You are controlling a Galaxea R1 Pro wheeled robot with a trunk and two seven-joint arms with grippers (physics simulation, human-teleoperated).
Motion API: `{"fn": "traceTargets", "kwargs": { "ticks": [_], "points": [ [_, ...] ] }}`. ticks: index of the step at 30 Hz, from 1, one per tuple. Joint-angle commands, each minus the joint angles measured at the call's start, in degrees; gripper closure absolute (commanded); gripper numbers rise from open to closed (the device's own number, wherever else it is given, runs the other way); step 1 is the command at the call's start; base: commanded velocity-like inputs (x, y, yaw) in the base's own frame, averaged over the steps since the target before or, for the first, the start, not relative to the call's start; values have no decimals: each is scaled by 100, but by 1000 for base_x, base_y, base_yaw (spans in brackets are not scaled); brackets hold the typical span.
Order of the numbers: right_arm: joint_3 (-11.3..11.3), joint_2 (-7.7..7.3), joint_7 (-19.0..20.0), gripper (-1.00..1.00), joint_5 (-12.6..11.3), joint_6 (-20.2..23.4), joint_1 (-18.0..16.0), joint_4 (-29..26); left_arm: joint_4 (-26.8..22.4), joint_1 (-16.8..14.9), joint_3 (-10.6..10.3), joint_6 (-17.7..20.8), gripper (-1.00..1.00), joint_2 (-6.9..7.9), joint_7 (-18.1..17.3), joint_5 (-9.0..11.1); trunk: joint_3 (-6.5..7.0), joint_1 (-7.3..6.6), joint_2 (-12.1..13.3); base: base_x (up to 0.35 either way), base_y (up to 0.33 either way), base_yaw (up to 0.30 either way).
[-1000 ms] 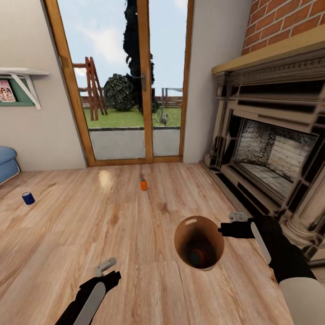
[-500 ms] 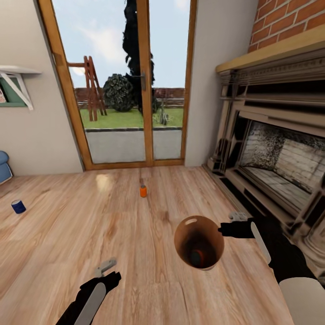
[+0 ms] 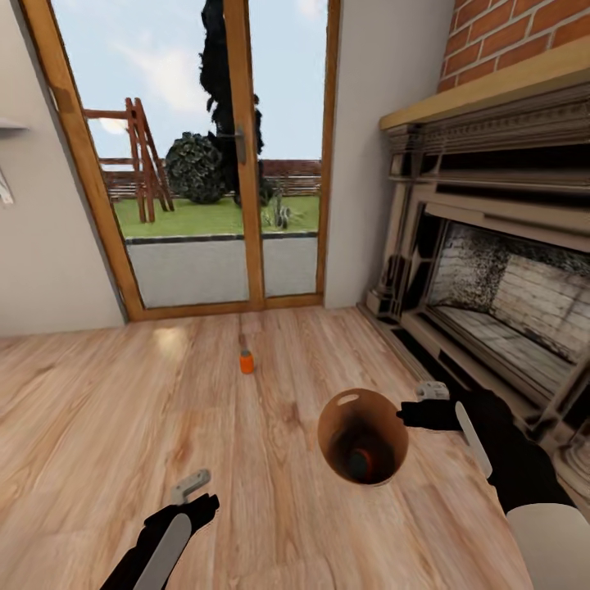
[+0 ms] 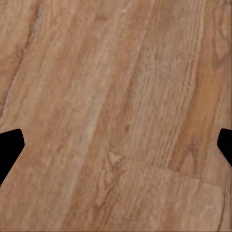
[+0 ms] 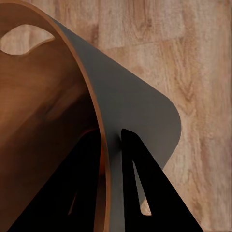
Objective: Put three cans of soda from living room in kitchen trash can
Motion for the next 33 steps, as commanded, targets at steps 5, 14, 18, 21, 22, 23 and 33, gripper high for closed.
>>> {"fn": "traceTargets", "kwargs": {
  "ticks": [5,14,18,21,22,23,33],
  "points": [
    [4,2,29,100,-247,43,-1,-36,26,-7,-1,0,-100,4,-94,-10,1,-1,0,319,166,-36],
    [-2,2,29,100,-241,43,1,-37,84,-51,-1,0,-100,-1,-118,-11,1,-1,0,319,172,-3],
    [-3,2,29,100,-238,43,3,-36,107,-58,-1,0,-100,-3,-118,-23,1,-1,0,318,174,0],
    [-3,2,26,100,-226,43,14,-36,117,-58,-1,0,-100,-10,-119,-46,1,-1,0,326,134,0],
    [-3,2,27,100,-225,43,16,-36,118,-59,-1,0,-100,-11,-119,-48,1,-1,0,333,109,0],
    [-5,2,28,100,-224,43,22,-36,121,-60,-1,0,-100,-12,-119,-50,1,-1,0,336,100,0],
    [-20,2,31,100,-231,43,25,-44,513,-223,-14,0,-100,-52,-119,-52,1,-1,0,340,86,0]
  ]
}}
